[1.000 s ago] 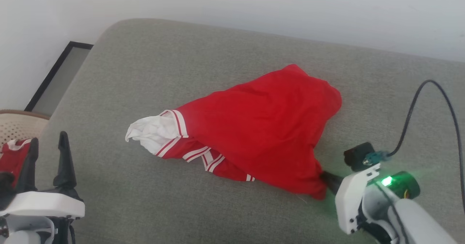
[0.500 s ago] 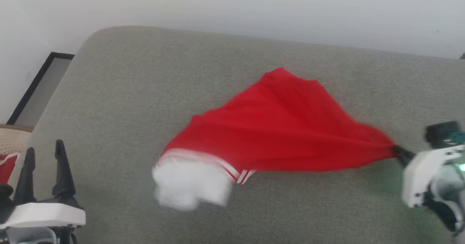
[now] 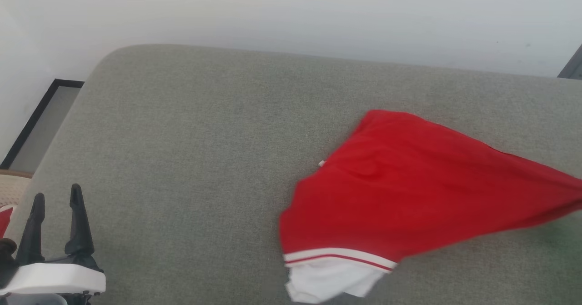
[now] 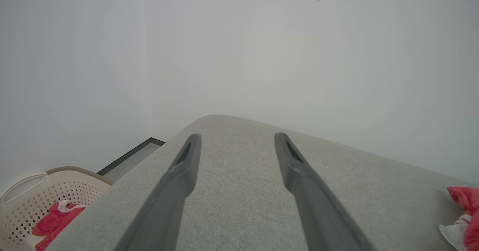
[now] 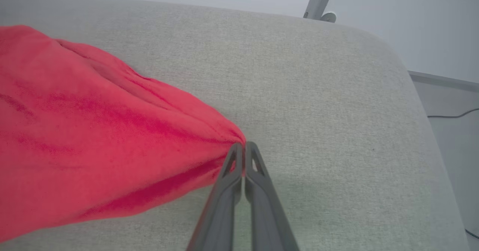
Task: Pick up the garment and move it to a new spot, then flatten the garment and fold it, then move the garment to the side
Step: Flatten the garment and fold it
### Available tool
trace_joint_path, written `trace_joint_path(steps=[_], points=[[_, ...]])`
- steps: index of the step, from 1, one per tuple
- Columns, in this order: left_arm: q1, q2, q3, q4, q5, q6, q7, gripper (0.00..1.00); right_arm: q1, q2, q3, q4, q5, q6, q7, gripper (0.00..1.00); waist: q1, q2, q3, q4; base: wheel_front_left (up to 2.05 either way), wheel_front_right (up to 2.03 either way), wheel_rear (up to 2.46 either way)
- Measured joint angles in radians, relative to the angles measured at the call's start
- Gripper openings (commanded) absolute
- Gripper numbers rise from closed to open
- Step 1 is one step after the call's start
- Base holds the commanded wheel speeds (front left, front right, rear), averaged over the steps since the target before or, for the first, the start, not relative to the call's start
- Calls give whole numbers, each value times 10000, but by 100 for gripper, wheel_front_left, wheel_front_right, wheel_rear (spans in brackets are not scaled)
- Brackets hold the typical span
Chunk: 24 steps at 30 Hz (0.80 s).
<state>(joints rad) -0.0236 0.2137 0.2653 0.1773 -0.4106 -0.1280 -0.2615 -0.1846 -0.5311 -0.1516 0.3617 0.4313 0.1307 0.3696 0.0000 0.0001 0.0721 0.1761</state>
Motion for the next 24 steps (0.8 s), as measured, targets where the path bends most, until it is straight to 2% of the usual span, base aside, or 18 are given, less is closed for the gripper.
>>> trace_joint_path(steps=[4,12,13,14,16,17,18,24], points=[[16,75,-25,-19,-15,0,-2,100,64,58,-372,247,-180,0,13,0,0,0,-25,-25,0,0,0],[8,127,-199,-65,10,-2,0,100,43,654,-403,1296,-495,-2,94,0,0,0,112,18,0,0,0],[-8,127,-219,-63,10,-2,0,100,-33,757,-360,1432,-525,0,86,24,0,0,133,25,0,0,0],[-29,123,-236,-61,10,-2,0,100,-125,828,-307,1584,-554,0,58,36,0,0,153,31,0,0,0],[-64,119,-253,-38,8,-2,0,100,-313,917,-201,1923,-564,0,59,41,0,0,190,41,0,0,0],[-79,119,-280,-35,8,-2,0,100,-390,955,-186,2065,-566,0,58,65,0,0,199,46,0,0,0],[-99,113,-301,-35,4,-2,0,100,-461,961,-165,2209,-602,0,58,100,0,0,207,49,0,0,0],[-180,159,-313,-10,0,-2,0,100,-872,811,-102,2757,-604,0,4,100,0,0,219,9,0,0,0]])
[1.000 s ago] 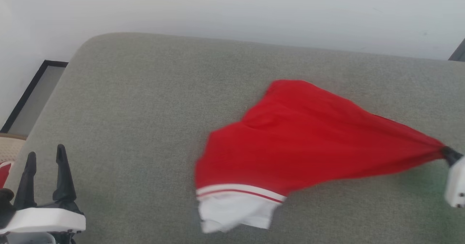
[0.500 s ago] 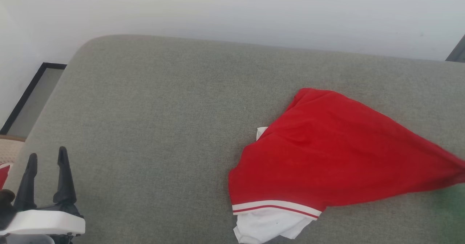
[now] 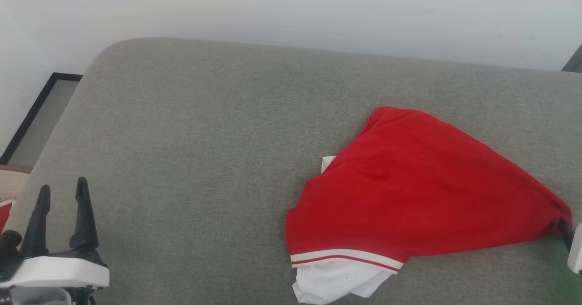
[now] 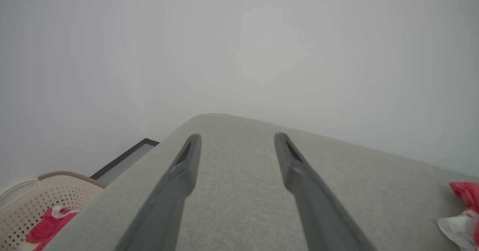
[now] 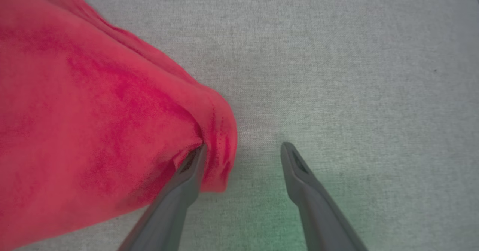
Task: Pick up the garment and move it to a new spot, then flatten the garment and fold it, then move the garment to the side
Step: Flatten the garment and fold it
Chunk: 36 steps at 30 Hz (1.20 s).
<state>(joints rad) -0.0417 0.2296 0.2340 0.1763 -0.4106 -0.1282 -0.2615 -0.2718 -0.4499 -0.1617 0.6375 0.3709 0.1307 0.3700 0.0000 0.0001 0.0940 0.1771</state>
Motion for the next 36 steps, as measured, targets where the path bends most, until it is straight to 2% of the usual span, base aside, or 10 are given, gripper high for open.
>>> trace_joint_path(steps=[5,13,20,25,30,36], points=[[-2,75,94,-81,-13,0,-2,100,-102,-88,107,-222,61,0,130,100,0,0,-19,-146,0,0,0],[17,79,228,-171,-21,0,-2,100,15,171,671,-2013,278,-2,-2,100,0,0,-11,-386,0,0,0],[-6,-21,186,-201,61,0,-2,100,408,844,2157,-3613,614,0,86,100,0,0,44,-374,0,0,0],[-152,-102,-10,-161,84,0,-2,100,535,1034,3622,-4280,1058,-2,742,100,0,0,112,-173,0,0,0],[-274,-146,-297,-92,117,0,-2,100,574,1058,4895,-4441,1492,0,1519,100,0,0,145,169,0,0,0],[-455,-203,-612,-15,142,0,-2,100,435,903,5768,-4211,1427,-2,2046,100,0,0,151,568,0,0,0]])
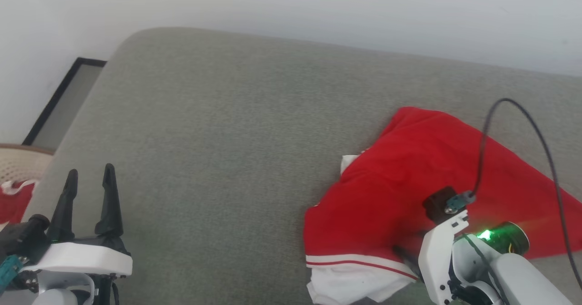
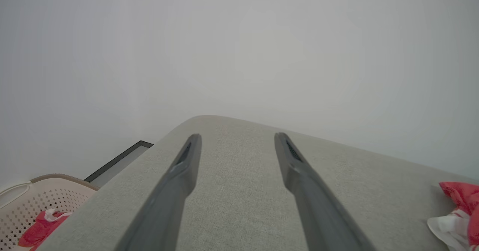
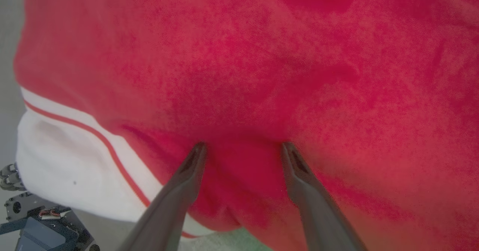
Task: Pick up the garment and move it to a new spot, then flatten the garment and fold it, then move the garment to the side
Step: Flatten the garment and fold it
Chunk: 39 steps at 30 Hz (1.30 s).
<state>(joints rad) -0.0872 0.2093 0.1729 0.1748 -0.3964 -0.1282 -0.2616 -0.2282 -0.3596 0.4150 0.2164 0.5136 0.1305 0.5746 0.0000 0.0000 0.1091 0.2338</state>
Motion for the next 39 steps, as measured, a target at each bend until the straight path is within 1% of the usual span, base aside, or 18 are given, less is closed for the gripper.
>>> trace_joint_path(steps=[2,9,10,13,17,20,21,26,29,32,35,39], points=[[-20,-35,-63,54,17,-2,0,100,-138,-115,290,211,-251,0,67,100,0,0,8,152,0,0,0],[-122,-199,-190,192,174,-2,0,100,-710,-221,1087,1083,-589,0,71,100,0,0,66,608,0,0,0],[-128,-217,-190,213,184,-2,0,100,-774,-268,1214,1126,-631,-2,36,0,0,0,73,654,0,0,0],[-128,-247,-119,228,184,-2,0,100,-940,-351,1335,1237,-637,2,-130,0,0,0,75,705,0,0,0],[-45,-265,107,221,194,-2,0,100,-1041,-516,1313,1112,-468,17,-190,0,0,0,54,601,0,0,0],[27,-309,282,203,198,-2,0,100,-1040,-922,1118,815,-293,13,-48,0,0,0,28,446,0,0,0],[31,-326,353,169,215,-2,0,100,-1038,-1315,838,556,-186,6,77,0,0,0,22,322,0,0,0],[54,-339,493,58,222,-2,0,100,-831,-2215,-134,-155,73,4,571,0,0,0,61,-41,0,0,0],[39,-337,445,38,224,-4,0,100,-502,-2792,-959,-249,115,4,830,0,0,0,148,-232,0,0,0],[-39,-334,355,44,224,-4,0,100,-191,-3200,-1856,-71,90,4,970,0,0,0,258,-347,0,0,0],[-137,-324,259,63,224,-4,0,100,66,-3312,-2665,295,-2,4,1032,0,0,0,353,-412,0,0,0],[-227,-276,115,98,222,-4,0,100,135,-3005,-3143,849,-111,4,892,0,0,0,477,-455,0,0,0]])
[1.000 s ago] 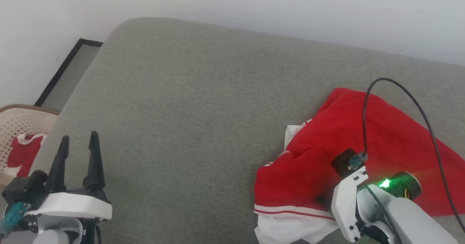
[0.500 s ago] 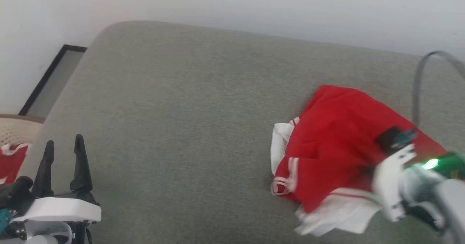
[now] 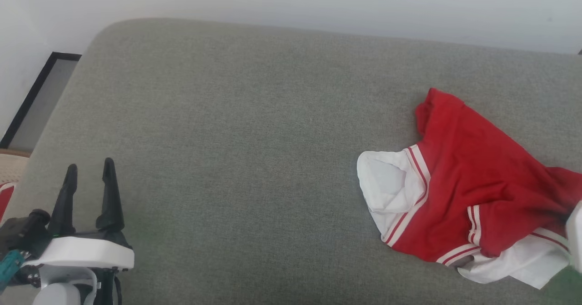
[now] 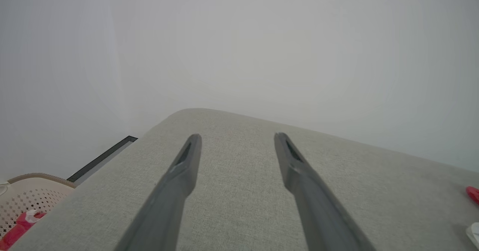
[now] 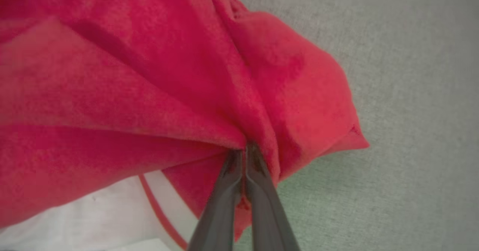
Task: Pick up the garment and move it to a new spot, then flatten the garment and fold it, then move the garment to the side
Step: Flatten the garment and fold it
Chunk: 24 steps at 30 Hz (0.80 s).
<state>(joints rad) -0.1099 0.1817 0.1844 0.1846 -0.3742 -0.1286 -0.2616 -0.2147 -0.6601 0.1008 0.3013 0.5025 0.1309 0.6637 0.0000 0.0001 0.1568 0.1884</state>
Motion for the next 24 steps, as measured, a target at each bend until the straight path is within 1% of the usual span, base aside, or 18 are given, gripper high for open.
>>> trace_joint_path(steps=[1,2,3,4,5,9,14,17,21,24], points=[[-29,17,-50,17,0,-4,0,100,-6,161,-36,176,2,0,-56,8,0,0,26,-9,0,0,0],[-57,52,-111,33,-4,-4,0,100,-33,330,-46,345,2,-2,-125,27,0,0,47,-24,0,0,0],[-91,75,-155,42,-15,-4,0,100,-97,470,-38,497,-2,-2,-176,40,0,0,70,-41,0,0,0],[-128,111,-247,56,-59,-4,0,100,-192,541,-21,654,-42,-2,-217,91,0,0,96,-57,0,0,0],[-147,169,-372,71,-104,-4,0,100,-284,585,2,763,-86,-2,-284,100,-1,0,117,-74,0,0,0],[-203,424,-648,144,-265,-6,0,100,-572,727,146,926,-107,-6,-579,100,0,0,150,-193,0,0,0],[-398,825,-1076,178,-579,-6,0,100,-605,915,215,683,-54,-4,-943,100,-1,0,98,-455,0,0,0],[-465,1179,-1593,320,-874,-6,0,100,-596,1072,144,299,-13,-4,-1118,100,0,0,36,-666,0,0,0],[-835,1820,-2476,612,-1478,-6,2,100,-563,1329,-146,-370,-56,-2,-1501,100,0,0,-58,-996,0,0,0],[-1224,2282,-3173,752,-2046,-6,259,100,-516,1712,-418,-920,-372,-2,-2031,100,0,0,-138,-1272,0,0,0]])
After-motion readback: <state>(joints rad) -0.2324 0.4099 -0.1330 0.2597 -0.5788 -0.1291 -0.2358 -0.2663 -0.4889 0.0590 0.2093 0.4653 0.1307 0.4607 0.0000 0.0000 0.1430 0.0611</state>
